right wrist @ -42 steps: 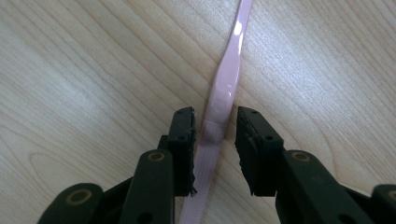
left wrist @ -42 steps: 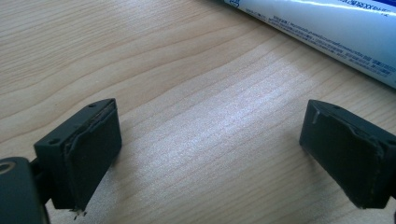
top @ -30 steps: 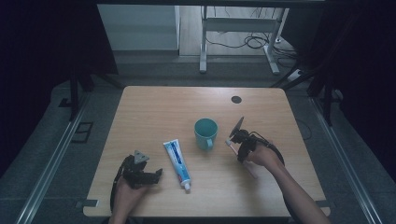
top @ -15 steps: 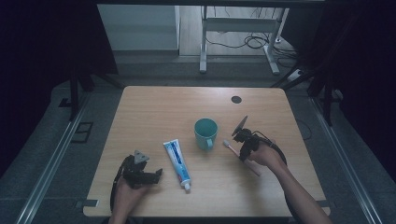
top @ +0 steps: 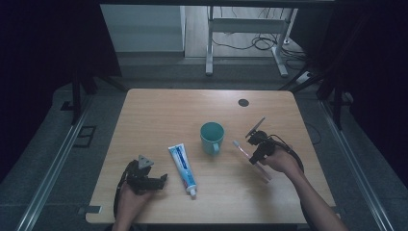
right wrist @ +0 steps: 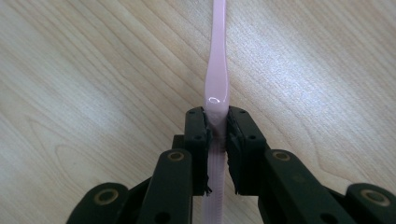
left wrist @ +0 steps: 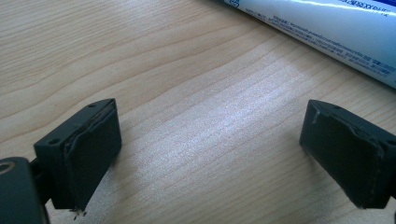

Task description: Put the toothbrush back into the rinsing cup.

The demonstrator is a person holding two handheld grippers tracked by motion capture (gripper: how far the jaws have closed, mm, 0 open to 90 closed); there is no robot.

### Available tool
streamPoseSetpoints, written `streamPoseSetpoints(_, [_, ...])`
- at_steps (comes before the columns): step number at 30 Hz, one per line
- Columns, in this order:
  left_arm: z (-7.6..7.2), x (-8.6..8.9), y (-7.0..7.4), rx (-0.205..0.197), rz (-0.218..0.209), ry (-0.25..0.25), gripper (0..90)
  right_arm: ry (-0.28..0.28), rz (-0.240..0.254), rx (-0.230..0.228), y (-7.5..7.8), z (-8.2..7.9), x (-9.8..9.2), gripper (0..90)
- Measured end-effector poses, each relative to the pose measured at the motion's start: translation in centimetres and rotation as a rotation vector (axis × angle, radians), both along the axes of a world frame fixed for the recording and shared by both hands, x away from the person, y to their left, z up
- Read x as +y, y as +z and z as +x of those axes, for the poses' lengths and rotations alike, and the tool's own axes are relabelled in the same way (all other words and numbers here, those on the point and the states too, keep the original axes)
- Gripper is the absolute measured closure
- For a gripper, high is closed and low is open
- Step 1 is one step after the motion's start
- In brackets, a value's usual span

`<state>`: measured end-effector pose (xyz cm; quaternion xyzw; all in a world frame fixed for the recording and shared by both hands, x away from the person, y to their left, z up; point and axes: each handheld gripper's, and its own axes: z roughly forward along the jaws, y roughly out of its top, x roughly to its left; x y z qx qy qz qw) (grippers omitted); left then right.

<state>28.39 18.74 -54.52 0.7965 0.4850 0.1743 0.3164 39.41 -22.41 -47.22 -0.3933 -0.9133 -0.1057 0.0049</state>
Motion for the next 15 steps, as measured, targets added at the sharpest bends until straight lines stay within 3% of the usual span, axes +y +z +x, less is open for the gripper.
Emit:
streamPoseSetpoints(6, [0.0, 0.0, 0.0, 0.0, 0.0, 0.0, 5.5, 0.001, 0.048, -0.033, 0.8, -0.5, -0.9, 78.3])
streamPoseSetpoints(15, [0.0, 0.0, 0.0, 0.0, 0.0, 0.0, 5.5, -0.009, 0.133, -0.122, 2.3, -1.4, -2.1, 78.4])
